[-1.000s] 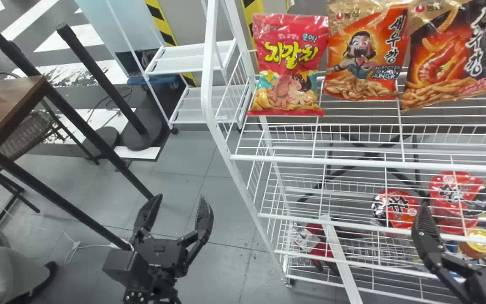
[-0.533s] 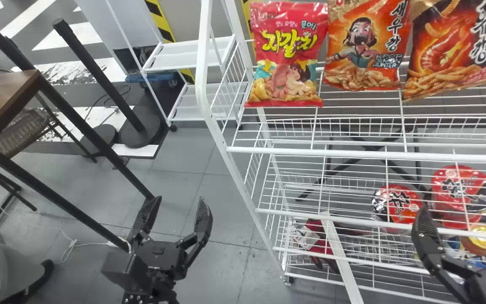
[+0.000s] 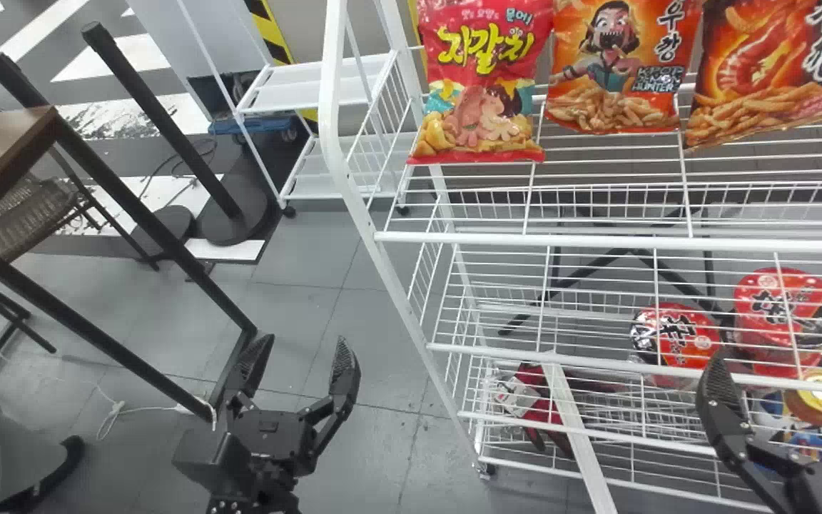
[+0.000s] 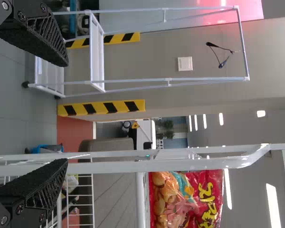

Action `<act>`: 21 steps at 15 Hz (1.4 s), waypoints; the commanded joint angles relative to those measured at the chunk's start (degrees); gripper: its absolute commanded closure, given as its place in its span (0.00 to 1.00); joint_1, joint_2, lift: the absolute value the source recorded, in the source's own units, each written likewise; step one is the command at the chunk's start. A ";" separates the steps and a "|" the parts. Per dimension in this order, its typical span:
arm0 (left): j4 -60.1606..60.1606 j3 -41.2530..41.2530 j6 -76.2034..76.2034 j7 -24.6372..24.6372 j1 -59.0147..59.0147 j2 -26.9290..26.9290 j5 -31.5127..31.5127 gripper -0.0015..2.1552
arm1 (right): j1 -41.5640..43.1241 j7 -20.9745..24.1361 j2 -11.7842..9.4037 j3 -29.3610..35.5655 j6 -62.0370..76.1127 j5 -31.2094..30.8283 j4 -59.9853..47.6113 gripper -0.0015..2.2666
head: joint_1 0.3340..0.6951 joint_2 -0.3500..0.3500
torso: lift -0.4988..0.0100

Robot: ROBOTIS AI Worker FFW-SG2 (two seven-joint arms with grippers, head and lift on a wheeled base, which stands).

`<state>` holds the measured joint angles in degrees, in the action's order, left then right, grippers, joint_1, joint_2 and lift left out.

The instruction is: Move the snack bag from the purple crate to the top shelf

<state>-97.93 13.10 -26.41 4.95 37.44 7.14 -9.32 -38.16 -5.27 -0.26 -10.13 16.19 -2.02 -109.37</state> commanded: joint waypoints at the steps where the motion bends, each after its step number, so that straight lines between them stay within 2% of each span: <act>1: 0.20 0.26 0.01 0.06 -0.17 0.16 -0.09 0.05 | 0.54 0.00 0.31 -0.33 0.02 0.00 0.47 0.03 | 1.00 1.00 | 0.68; 21: 3.27 0.43 0.18 0.15 -2.81 -0.19 0.09 0.05 | 4.23 0.53 0.31 -0.77 -1.03 -0.53 3.81 0.03 | 1.00 1.00 | 0.53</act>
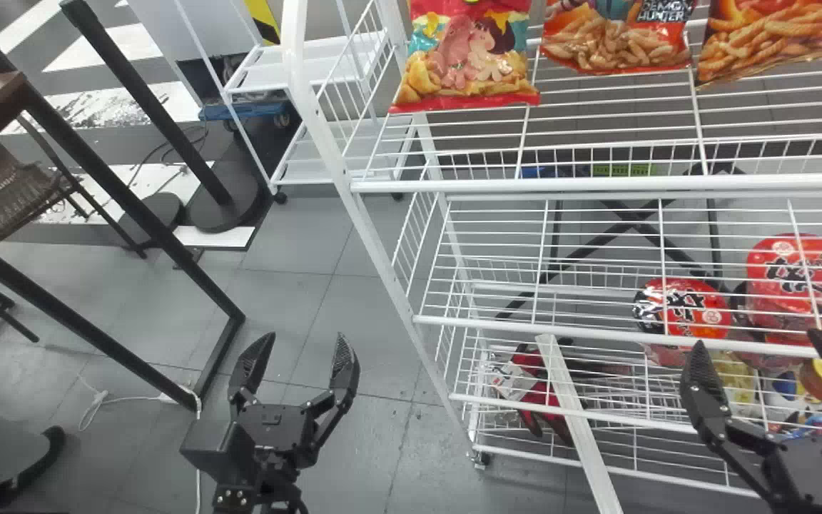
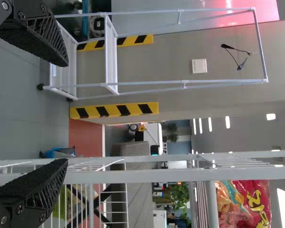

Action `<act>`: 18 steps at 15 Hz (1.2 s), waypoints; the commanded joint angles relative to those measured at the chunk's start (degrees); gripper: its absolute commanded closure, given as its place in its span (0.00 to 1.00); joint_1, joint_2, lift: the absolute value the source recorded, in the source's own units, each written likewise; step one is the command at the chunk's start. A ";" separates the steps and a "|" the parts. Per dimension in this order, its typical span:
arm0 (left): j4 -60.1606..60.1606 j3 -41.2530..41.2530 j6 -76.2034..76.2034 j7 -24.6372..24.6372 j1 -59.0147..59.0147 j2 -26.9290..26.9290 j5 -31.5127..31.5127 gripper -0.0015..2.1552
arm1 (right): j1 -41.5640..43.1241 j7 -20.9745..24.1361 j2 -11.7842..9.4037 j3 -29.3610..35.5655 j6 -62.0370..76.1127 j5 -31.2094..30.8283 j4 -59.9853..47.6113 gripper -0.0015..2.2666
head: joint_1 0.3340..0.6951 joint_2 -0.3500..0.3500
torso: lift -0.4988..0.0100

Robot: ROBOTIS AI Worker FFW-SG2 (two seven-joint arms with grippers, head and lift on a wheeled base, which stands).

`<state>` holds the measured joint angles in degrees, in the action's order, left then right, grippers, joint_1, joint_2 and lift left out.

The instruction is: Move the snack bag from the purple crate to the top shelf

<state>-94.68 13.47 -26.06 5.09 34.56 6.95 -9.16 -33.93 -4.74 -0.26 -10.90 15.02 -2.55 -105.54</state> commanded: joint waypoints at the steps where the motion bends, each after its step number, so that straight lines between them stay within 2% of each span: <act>1: 0.02 -0.02 0.00 0.00 0.16 0.00 -0.07 0.05 | 0.00 0.00 0.32 0.00 -0.04 -0.08 0.07 0.03 | 1.00 1.00 | 0.52; 18: -0.16 -0.20 0.00 0.00 0.42 0.35 -0.07 0.05 | -0.09 0.79 0.32 -1.23 -1.44 -1.67 -0.63 0.03 | 1.00 1.00 | 0.39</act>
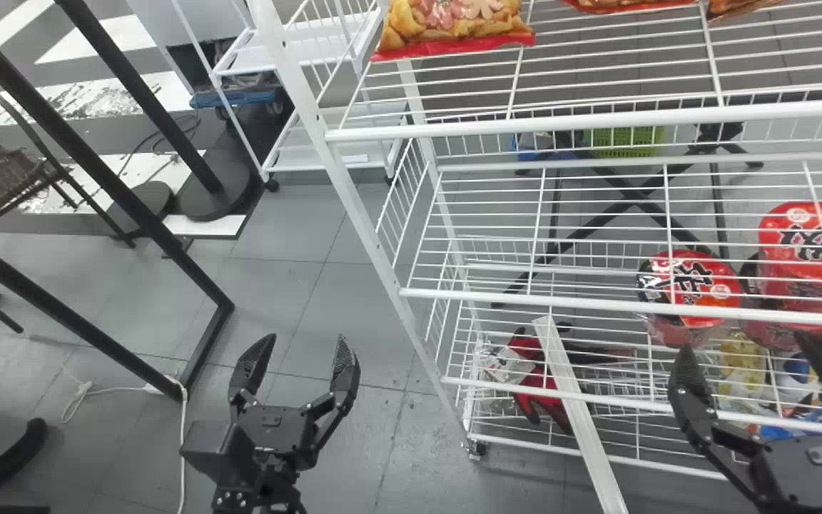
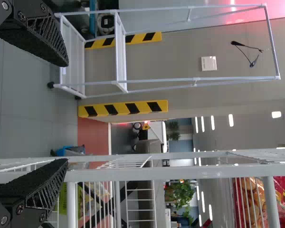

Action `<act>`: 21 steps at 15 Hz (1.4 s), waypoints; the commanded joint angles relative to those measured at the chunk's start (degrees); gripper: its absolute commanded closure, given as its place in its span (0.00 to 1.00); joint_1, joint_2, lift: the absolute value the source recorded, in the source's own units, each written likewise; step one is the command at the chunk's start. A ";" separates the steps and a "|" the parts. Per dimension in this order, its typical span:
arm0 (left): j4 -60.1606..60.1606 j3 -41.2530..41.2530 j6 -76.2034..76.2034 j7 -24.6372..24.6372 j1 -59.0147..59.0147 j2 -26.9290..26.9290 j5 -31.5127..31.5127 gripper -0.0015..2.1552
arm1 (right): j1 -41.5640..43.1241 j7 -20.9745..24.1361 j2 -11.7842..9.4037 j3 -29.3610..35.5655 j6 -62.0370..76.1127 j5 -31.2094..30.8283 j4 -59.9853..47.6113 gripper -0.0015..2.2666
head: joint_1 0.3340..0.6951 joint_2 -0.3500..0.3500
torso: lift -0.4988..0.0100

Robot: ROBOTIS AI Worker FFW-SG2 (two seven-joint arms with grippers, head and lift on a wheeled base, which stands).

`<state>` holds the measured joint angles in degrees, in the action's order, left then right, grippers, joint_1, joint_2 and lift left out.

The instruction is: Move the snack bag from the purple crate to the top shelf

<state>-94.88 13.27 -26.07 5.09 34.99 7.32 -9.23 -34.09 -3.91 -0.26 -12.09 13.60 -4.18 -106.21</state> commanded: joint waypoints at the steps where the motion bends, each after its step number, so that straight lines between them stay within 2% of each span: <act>1: 0.04 -0.08 -0.16 0.00 -0.01 -0.02 0.00 0.05 | 0.08 0.05 0.32 -0.04 -0.03 -0.03 0.04 0.03 | 1.00 1.00 | 0.38; 21: 0.39 0.27 -0.34 0.00 0.16 -0.02 -0.09 0.05 | 0.34 0.57 0.32 0.05 0.50 -0.03 1.18 0.03 | 1.00 1.00 | 0.22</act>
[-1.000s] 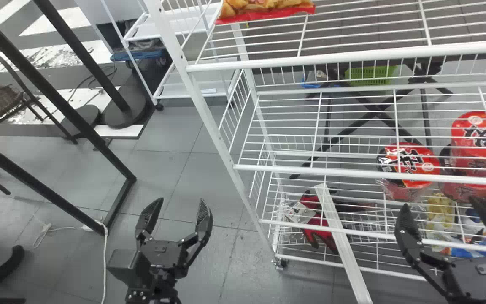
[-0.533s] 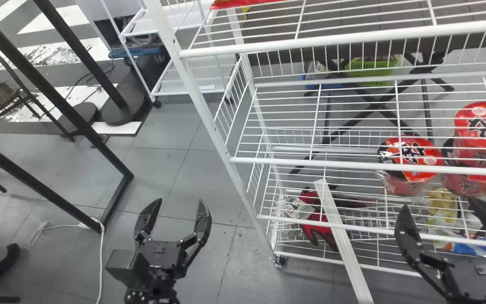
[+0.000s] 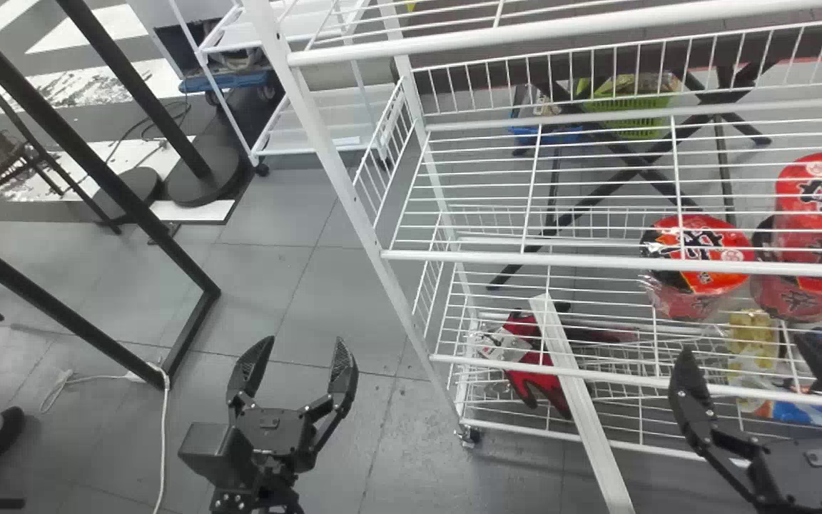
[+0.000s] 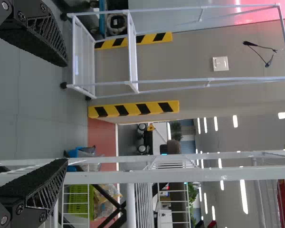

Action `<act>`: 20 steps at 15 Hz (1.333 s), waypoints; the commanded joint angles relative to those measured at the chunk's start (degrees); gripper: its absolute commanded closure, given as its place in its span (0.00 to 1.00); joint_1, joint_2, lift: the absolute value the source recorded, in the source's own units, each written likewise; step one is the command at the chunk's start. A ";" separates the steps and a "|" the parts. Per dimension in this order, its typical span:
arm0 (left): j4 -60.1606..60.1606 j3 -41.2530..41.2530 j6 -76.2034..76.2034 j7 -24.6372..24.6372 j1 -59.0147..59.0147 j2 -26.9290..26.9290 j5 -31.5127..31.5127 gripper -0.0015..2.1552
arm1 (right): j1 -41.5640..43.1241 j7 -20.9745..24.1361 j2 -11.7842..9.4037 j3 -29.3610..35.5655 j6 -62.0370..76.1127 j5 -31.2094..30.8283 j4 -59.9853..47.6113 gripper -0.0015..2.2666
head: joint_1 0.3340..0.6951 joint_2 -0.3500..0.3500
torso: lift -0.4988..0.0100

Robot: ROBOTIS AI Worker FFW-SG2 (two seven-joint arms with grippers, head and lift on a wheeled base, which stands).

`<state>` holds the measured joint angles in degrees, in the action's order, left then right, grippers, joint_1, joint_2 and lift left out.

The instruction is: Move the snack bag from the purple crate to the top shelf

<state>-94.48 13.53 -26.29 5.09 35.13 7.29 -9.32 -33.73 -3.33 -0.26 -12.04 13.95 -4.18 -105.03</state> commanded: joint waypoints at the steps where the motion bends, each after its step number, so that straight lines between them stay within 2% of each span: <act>1: 0.00 0.00 -0.11 0.00 0.02 0.00 -0.08 0.05 | -0.02 -0.01 0.32 0.00 0.15 -0.04 0.00 0.03 | 1.00 1.00 | 0.21; 16: 0.35 0.00 -0.11 0.00 -0.33 0.09 -0.08 0.05 | 0.16 0.08 0.32 0.00 1.03 0.05 0.61 0.03 | 1.00 1.00 | 0.10; 18: 0.44 0.00 -0.11 0.00 -0.33 0.09 -0.17 0.05 | 0.16 -0.62 0.32 0.26 7.71 1.02 2.02 0.02 | 1.00 1.00 | 0.10; 20: 0.44 0.00 -0.11 0.00 -0.42 0.09 -0.17 0.05 | 0.16 -0.89 0.32 0.26 8.24 1.11 2.11 0.02 | 1.00 1.00 | 0.10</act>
<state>-94.05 13.53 -26.38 5.09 34.75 7.38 -9.49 -33.57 -4.18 -0.26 -11.80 21.35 -3.19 -103.08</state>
